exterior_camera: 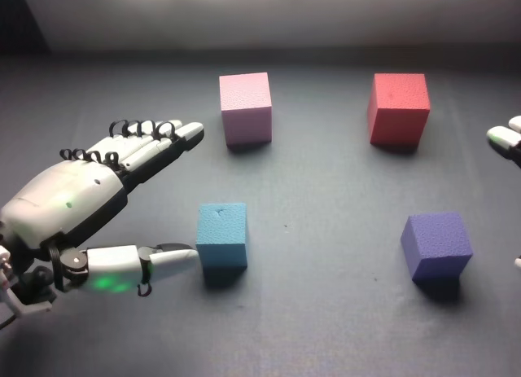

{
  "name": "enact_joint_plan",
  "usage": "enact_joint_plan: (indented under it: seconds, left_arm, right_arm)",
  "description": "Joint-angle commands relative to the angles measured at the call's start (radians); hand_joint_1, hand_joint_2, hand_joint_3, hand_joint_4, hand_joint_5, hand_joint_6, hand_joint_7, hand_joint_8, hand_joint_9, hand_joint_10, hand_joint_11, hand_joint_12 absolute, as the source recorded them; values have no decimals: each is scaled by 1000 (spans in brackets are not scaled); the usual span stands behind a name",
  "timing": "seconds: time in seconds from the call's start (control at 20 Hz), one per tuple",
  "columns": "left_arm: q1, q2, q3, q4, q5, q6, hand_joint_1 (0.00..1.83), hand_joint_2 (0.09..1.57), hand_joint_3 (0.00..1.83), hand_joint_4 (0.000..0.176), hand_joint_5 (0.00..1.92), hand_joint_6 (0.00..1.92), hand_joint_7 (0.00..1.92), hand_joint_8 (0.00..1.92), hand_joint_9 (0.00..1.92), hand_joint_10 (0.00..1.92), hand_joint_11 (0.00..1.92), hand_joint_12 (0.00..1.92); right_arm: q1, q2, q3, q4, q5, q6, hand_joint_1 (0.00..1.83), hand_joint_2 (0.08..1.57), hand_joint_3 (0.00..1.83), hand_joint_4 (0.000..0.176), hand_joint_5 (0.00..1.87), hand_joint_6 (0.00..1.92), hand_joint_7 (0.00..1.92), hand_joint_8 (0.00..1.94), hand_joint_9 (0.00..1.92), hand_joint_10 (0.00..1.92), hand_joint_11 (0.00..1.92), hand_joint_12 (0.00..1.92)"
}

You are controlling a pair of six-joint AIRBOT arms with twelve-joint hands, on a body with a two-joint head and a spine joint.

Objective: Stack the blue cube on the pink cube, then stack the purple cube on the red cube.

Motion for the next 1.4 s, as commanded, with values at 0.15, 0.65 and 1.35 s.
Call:
enact_joint_plan:
  seconds: [0.15, 0.65, 1.35]
  left_arm:
    - [-16, -14, 7, 3, -131, -6, 529, 1038, 20, 112, 0, 0, 0, 0, 0, 0, 0, 0]
    - [-83, -34, 44, 80, 49, -7, 604, 1001, 0, 59, 10, 3, 73, 23, 27, 11, 12, 5]
    - [-157, -127, 127, 116, 231, -2, 917, 986, 1, 0, 468, 98, 601, 74, 94, 1033, 0, 1518]
  right_arm:
    - [2, -8, 6, -13, 109, 3, 669, 1193, 25, 0, 0, 0, 0, 0, 0, 0, 0, 0]
    - [-3, -9, 7, -5, 109, 3, 701, 1217, 16, 0, 0, 0, 0, 0, 0, 0, 0, 0]
    - [-6, -9, 7, 2, 109, 8, 689, 1225, 6, 0, 0, 0, 0, 0, 0, 0, 0, 0]
